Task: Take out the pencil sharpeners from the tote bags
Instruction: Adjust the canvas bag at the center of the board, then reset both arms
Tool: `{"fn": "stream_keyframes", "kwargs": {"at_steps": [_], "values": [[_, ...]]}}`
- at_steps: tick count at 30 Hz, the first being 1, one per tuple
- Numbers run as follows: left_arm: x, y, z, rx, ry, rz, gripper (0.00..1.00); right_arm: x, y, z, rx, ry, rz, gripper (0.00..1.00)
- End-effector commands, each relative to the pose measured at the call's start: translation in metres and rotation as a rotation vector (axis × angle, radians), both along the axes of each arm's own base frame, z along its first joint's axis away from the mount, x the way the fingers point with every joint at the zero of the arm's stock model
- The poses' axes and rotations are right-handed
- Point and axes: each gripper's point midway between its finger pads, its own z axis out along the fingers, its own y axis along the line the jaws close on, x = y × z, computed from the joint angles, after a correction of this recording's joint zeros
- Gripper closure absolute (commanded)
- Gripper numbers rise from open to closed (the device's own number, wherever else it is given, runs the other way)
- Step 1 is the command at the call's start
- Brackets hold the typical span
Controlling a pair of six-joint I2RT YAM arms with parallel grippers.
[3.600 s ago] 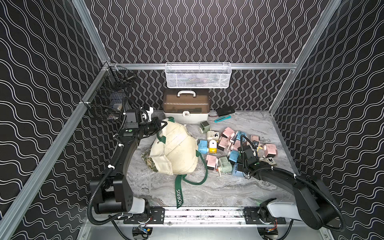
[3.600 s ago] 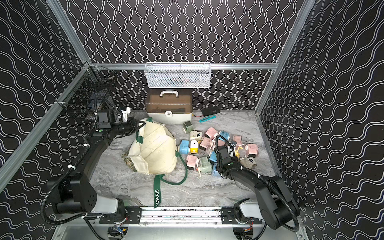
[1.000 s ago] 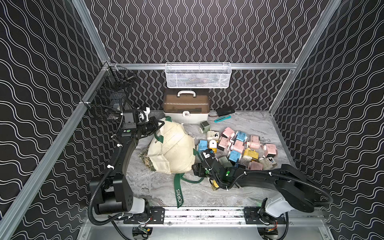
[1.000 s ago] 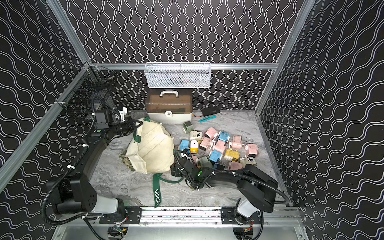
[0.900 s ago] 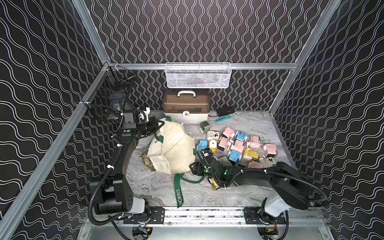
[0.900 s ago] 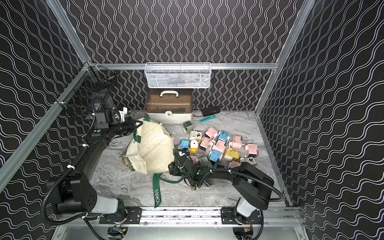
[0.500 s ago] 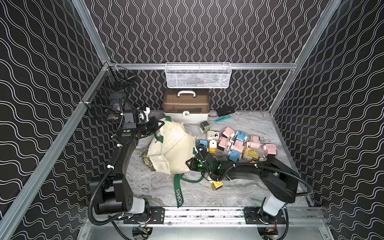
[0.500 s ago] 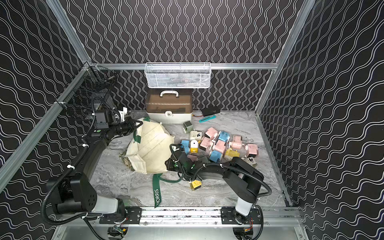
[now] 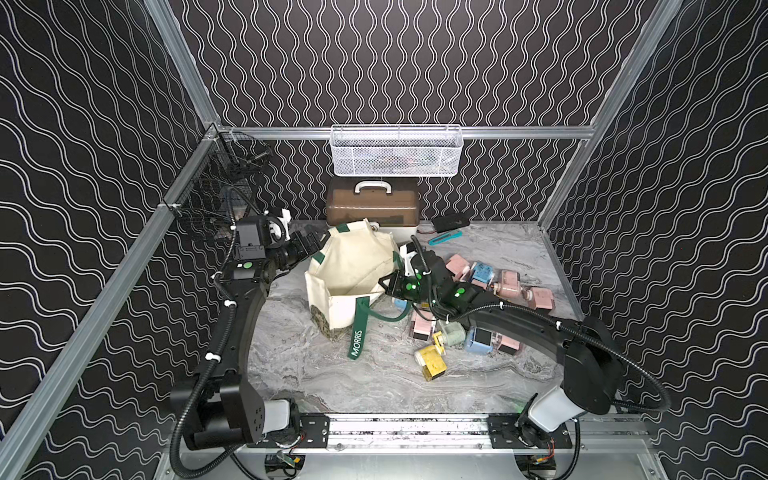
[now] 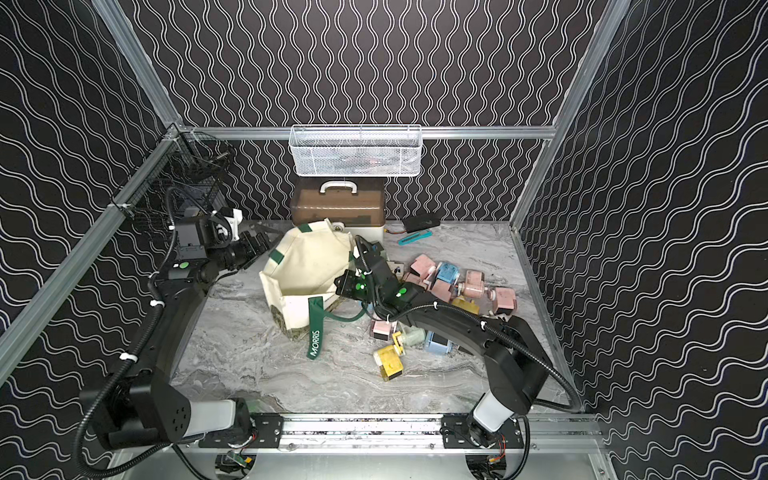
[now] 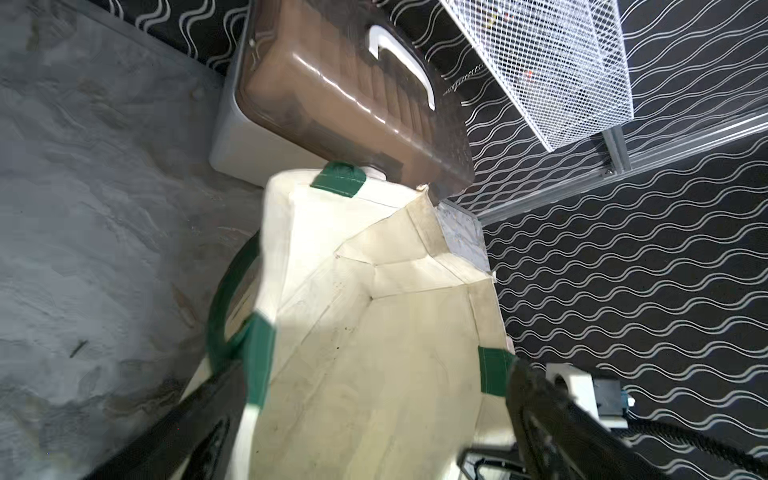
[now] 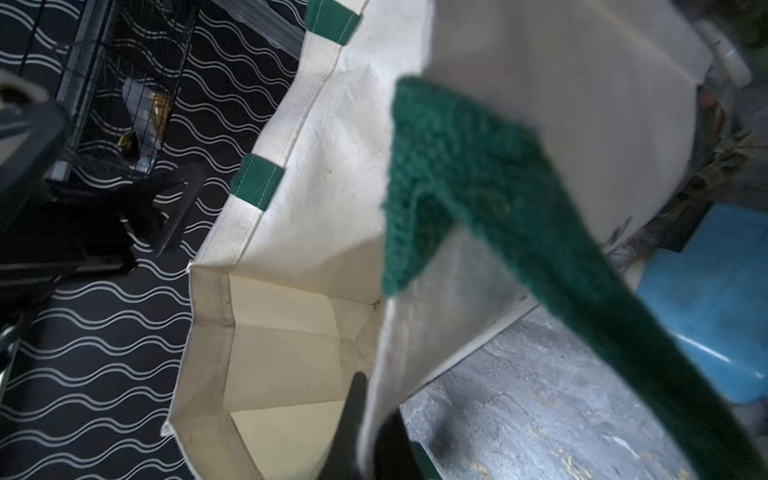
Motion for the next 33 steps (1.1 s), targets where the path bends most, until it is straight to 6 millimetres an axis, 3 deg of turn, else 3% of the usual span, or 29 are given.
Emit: {"fn": "stream_keyframes", "kwargs": {"at_steps": [1,3,4,6,8,10,13,15,19,22,26,29,33], "values": [[-0.003,0.014,0.002,0.085,-0.018,0.057,0.01,-0.003,0.006,-0.027,-0.037,0.079,0.064,1.00],[-0.005,0.018,0.006,0.104,-0.025,0.080,0.01,0.004,0.008,-0.040,-0.047,0.102,0.066,1.00],[-0.006,0.021,0.008,0.118,-0.032,0.095,0.01,0.006,0.008,-0.042,-0.055,0.105,0.067,0.94],[-0.010,0.025,0.014,0.142,-0.053,0.123,0.01,0.007,0.008,-0.037,-0.072,0.084,0.077,0.64],[-0.013,0.027,0.020,0.149,-0.076,0.137,0.01,0.007,0.007,-0.021,-0.054,0.045,0.087,0.43],[-0.014,0.026,0.025,0.145,-0.098,0.136,0.01,0.004,0.004,0.002,-0.035,-0.004,0.100,0.30],[-0.017,0.025,0.028,0.146,-0.107,0.134,0.01,-0.005,-0.006,0.036,-0.034,-0.077,0.117,0.17],[-0.020,0.025,0.033,0.155,-0.124,0.140,0.01,-0.015,-0.020,0.056,-0.036,-0.122,0.115,0.14],[-0.031,0.026,0.049,0.188,-0.237,0.183,0.01,-0.031,-0.061,0.085,-0.075,-0.274,0.065,0.12],[-0.047,0.027,0.051,0.205,-0.312,0.239,0.01,-0.034,-0.108,0.086,-0.168,-0.374,-0.073,0.12],[-0.068,0.031,0.017,0.248,-0.364,0.320,0.01,-0.037,-0.179,0.091,-0.314,-0.529,-0.300,0.10],[-0.077,0.032,-0.015,0.263,-0.376,0.364,0.01,-0.037,-0.229,0.083,-0.453,-0.606,-0.481,0.06],[-0.076,0.011,-0.060,0.358,-0.398,0.361,0.01,-0.034,-0.269,0.057,-0.678,-0.636,-0.620,0.01]]}}
